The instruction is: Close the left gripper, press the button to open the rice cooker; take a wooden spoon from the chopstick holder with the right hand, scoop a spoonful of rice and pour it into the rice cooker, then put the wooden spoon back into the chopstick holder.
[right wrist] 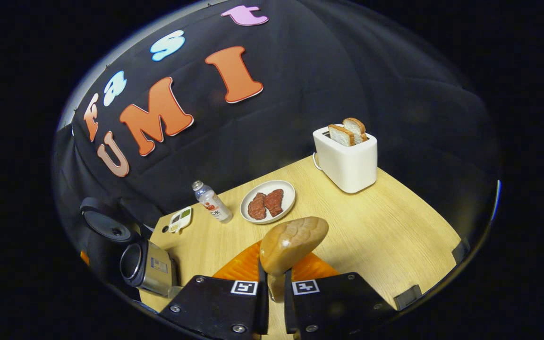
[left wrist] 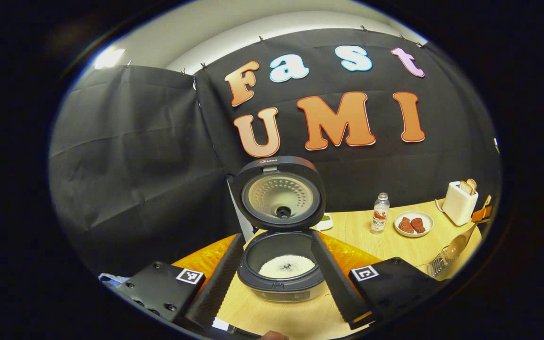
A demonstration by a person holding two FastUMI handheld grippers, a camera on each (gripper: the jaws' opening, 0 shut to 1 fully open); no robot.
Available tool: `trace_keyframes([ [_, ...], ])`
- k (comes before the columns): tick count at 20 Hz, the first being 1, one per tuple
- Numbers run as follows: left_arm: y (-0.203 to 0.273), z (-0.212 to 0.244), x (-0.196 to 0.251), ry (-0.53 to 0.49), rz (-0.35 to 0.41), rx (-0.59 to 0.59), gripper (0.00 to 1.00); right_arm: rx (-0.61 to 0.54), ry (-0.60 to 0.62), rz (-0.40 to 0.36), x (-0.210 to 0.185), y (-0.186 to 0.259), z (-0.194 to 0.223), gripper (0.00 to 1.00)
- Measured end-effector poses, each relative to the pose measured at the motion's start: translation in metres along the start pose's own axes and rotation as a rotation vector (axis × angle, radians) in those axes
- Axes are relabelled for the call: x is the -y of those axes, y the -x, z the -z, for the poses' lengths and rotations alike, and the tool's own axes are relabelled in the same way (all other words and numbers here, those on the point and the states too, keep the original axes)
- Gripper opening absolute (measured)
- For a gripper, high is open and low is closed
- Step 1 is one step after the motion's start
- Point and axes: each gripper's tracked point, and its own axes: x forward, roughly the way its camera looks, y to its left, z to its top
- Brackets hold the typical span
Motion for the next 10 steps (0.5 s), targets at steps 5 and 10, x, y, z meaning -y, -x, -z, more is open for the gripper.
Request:
trace_keyframes([
  [5,-0.005,0.003,0.009,-0.003,0.041,0.004,1.00,-0.028,-0.017,-0.113,-0.045,0.022,0.012,0.12],
  [10,-0.006,0.011,0.017,0.007,0.084,-0.009,0.98,-0.067,0.060,-0.194,-0.094,0.027,0.042,0.13],
])
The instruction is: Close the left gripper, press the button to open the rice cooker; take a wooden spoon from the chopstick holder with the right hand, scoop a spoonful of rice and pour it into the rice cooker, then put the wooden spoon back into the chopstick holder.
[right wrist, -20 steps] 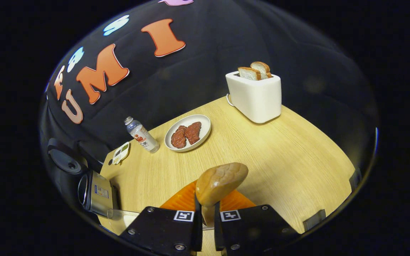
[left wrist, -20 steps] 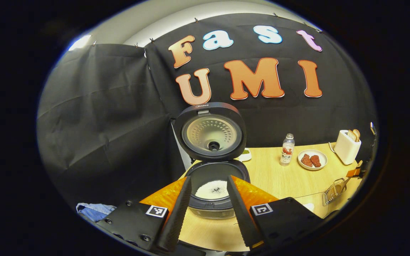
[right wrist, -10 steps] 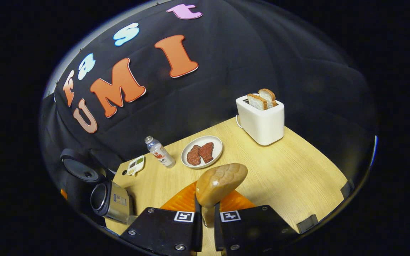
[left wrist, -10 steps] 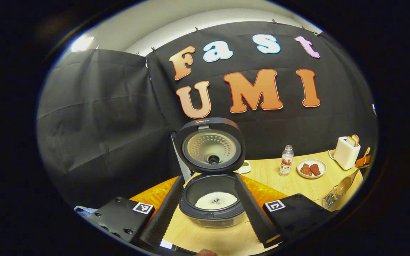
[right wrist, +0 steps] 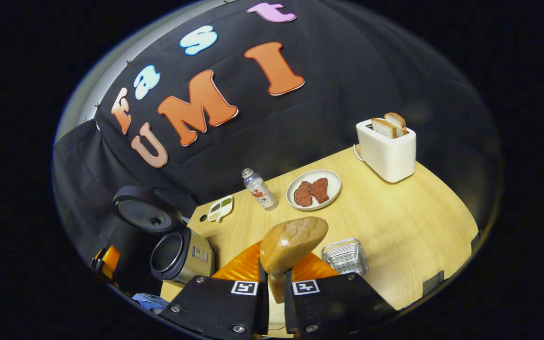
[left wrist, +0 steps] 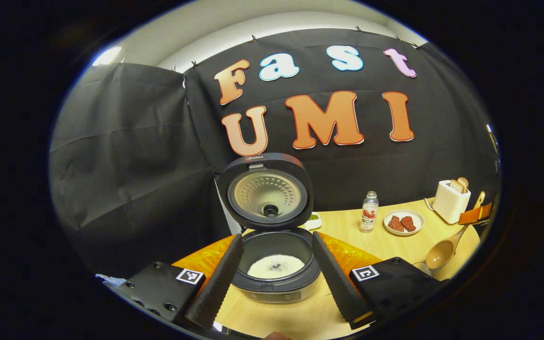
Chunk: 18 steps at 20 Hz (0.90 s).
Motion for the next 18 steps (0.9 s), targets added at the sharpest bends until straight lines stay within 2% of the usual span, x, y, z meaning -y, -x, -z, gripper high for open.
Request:
trace_keyframes([
  [2,0.000,0.005,-0.002,-0.005,0.002,-0.007,1.00,-0.016,0.032,-0.023,-0.016,-0.006,0.012,0.13],
  [4,0.001,0.010,-0.006,-0.016,-0.002,-0.013,0.90,-0.025,0.080,-0.042,-0.030,-0.012,0.022,0.13],
  [6,0.002,0.014,-0.017,-0.028,-0.022,-0.020,1.00,-0.043,0.139,-0.053,-0.038,-0.018,0.038,0.13],
  [7,0.001,0.014,-0.022,-0.027,-0.031,-0.021,1.00,-0.049,0.169,-0.057,-0.041,-0.021,0.044,0.13],
  [13,-0.012,0.017,-0.039,-0.034,-0.051,-0.032,1.00,-0.050,0.278,0.013,-0.032,-0.037,0.071,0.13],
  [15,-0.019,0.013,-0.039,-0.061,-0.040,-0.020,0.98,-0.035,0.293,0.009,-0.036,-0.037,0.078,0.13],
  [18,-0.031,0.010,-0.030,-0.073,0.003,-0.018,0.99,-0.015,0.329,0.081,-0.022,-0.041,0.085,0.13],
])
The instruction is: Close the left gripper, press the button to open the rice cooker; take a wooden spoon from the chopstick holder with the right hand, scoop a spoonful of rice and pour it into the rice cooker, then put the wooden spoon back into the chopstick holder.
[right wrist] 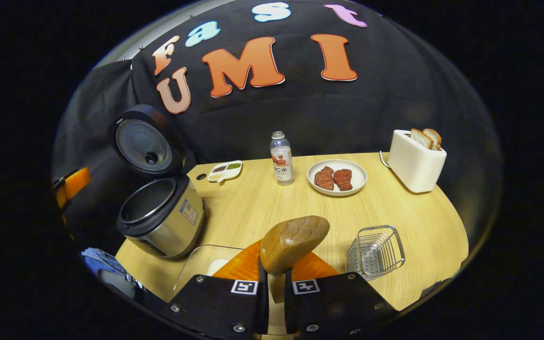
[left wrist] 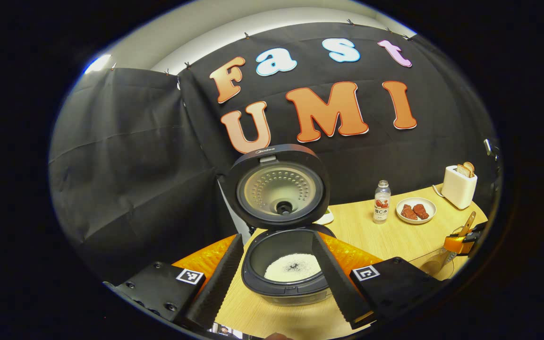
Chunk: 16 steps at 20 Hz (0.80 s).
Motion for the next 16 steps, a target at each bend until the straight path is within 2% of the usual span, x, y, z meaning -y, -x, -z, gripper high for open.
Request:
trace_keyframes([
  [6,-0.029,0.014,0.021,-0.034,0.102,-0.041,0.99,0.025,-0.003,0.156,0.014,-0.004,0.019,0.13],
  [8,-0.036,0.017,0.025,-0.057,0.125,-0.045,0.99,0.073,-0.016,0.208,0.016,-0.002,0.016,0.13],
  [13,-0.046,0.026,0.034,-0.055,0.175,-0.070,0.99,0.129,-0.028,0.262,0.018,-0.004,0.022,0.13],
  [16,-0.050,0.028,0.040,-0.062,0.194,-0.076,0.99,0.076,-0.118,0.279,0.013,-0.008,0.036,0.13],
])
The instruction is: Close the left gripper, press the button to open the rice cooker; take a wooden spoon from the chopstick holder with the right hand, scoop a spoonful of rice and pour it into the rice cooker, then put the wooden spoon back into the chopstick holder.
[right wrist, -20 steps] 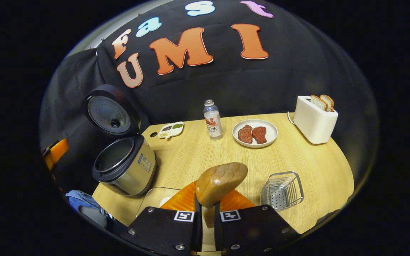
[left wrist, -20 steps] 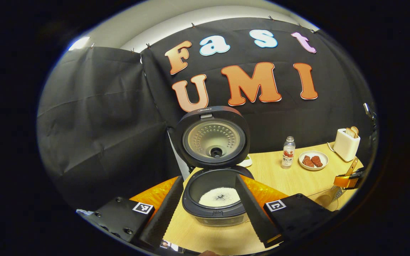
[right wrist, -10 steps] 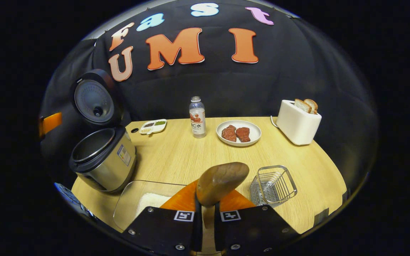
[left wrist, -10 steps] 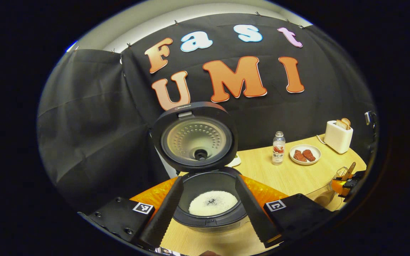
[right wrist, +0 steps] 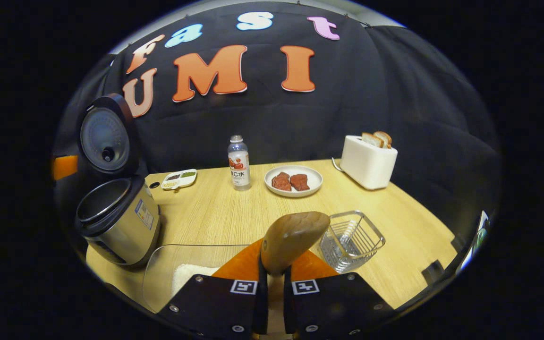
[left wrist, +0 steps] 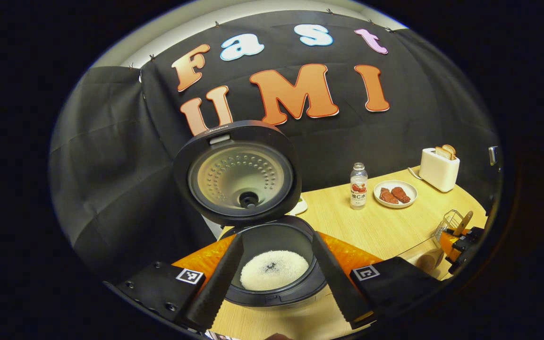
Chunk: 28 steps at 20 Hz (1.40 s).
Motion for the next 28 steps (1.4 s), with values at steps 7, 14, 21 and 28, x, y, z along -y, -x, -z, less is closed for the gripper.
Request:
trace_keyframes([
  [7,0.000,0.004,0.007,-0.002,0.010,-0.010,0.99,-0.035,-0.014,-0.017,-0.005,0.007,0.017,0.13],
  [14,0.002,0.011,-0.003,0.010,-0.014,-0.025,0.98,-0.134,-0.085,-0.079,-0.026,0.004,0.028,0.11],
  [21,0.005,0.019,-0.019,0.028,-0.041,-0.037,0.99,-0.167,-0.065,-0.127,-0.048,-0.010,0.023,0.10],
  [28,0.002,0.029,-0.035,0.056,-0.066,-0.054,0.90,-0.214,-0.130,-0.172,-0.061,-0.004,0.029,0.11],
])
